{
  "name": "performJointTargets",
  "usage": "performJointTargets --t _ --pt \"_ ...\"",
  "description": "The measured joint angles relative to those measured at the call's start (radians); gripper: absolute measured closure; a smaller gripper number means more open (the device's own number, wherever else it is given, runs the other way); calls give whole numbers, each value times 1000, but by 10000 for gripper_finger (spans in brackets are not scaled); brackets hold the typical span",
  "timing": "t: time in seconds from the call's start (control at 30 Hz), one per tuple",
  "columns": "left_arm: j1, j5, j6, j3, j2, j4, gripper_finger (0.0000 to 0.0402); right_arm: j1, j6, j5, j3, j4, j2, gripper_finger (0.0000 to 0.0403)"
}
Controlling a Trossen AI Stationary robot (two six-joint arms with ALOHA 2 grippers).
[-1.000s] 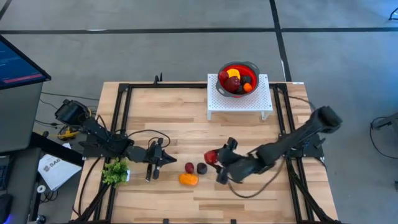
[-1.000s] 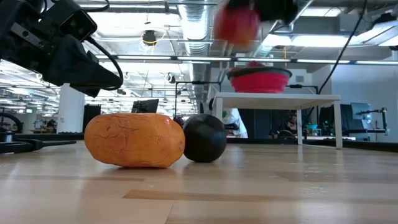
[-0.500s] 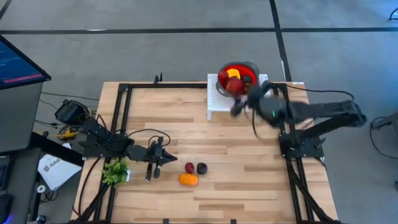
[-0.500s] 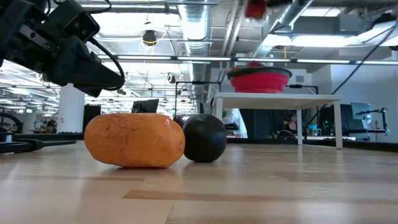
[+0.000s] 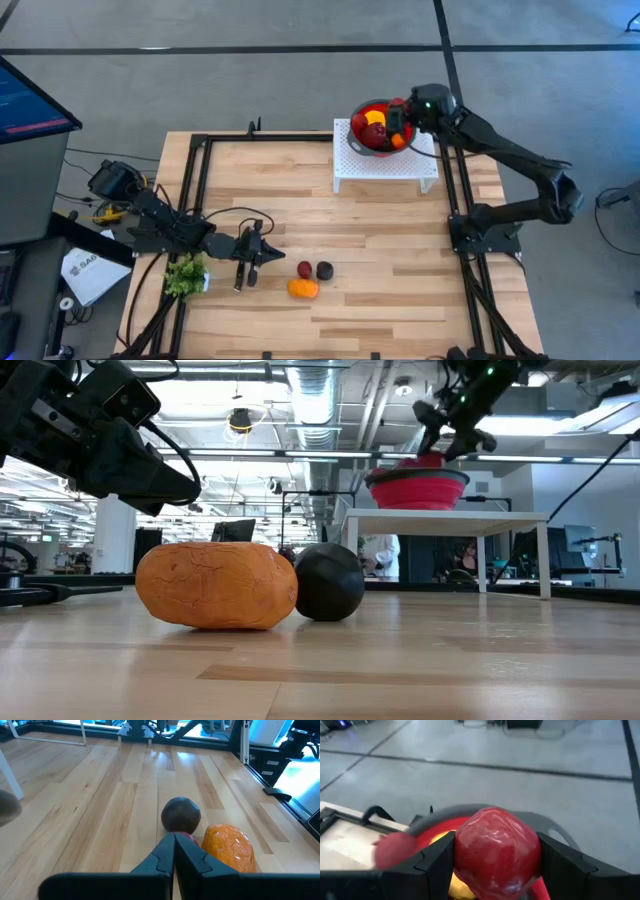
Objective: Pick & Place Fruit
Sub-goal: Put the red apple into the orange strainer bowl on the shelf
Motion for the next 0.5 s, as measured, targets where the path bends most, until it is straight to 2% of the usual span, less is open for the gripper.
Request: performJointTargets --t 0.5 --pt "0 0 0 0 0 5 400 -17 -8 -13 0 9 110 162"
